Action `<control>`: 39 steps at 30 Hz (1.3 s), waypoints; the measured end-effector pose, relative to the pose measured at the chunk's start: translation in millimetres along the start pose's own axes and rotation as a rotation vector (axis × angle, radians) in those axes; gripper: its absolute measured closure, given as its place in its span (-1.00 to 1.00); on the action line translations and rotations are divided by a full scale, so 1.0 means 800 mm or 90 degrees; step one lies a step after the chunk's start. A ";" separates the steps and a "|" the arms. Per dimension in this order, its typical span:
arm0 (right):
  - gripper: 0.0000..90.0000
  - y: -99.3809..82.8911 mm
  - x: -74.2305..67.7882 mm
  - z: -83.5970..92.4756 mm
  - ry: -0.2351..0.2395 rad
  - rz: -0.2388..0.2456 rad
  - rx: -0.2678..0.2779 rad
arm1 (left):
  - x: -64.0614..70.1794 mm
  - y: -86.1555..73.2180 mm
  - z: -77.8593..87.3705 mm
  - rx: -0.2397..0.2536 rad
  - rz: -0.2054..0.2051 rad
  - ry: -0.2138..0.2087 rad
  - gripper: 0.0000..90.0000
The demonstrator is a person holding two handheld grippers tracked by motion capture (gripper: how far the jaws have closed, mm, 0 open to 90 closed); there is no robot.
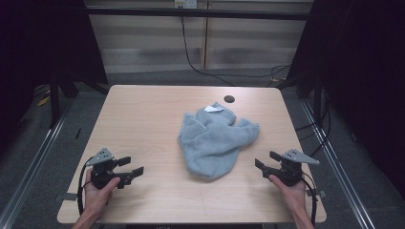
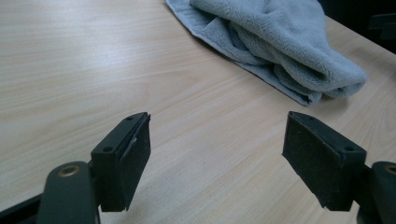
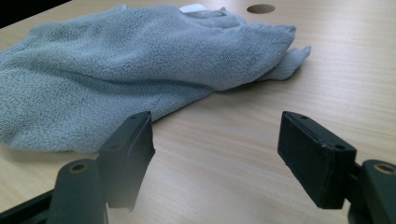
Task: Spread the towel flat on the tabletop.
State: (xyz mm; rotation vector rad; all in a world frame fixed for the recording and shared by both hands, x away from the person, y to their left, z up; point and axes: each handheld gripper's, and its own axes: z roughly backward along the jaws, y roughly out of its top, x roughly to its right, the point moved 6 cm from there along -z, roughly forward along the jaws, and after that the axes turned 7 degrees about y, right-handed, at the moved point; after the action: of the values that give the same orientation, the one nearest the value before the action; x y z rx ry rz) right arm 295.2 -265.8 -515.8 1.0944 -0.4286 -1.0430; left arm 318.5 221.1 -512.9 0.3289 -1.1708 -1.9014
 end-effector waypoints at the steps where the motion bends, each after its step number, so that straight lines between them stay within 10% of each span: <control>1: -0.41 -0.001 -0.001 0.000 0.003 0.003 -0.005 | 0.000 0.000 0.000 0.000 0.000 0.000 -0.48; 19: -0.31 0.016 -0.041 -0.015 0.108 0.014 -0.059 | 0.004 0.006 -0.005 0.004 -0.018 -0.008 -0.40; 39: -0.61 0.095 -0.040 -0.145 0.138 0.031 -0.103 | 0.003 0.005 -0.010 -0.003 -0.026 -0.013 -0.37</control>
State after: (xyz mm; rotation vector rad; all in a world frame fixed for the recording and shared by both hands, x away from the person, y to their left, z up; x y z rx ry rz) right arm 400.6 -173.1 -494.1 1.0330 -0.1923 -0.8894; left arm 324.2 213.8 -513.3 0.3335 -1.1802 -1.9464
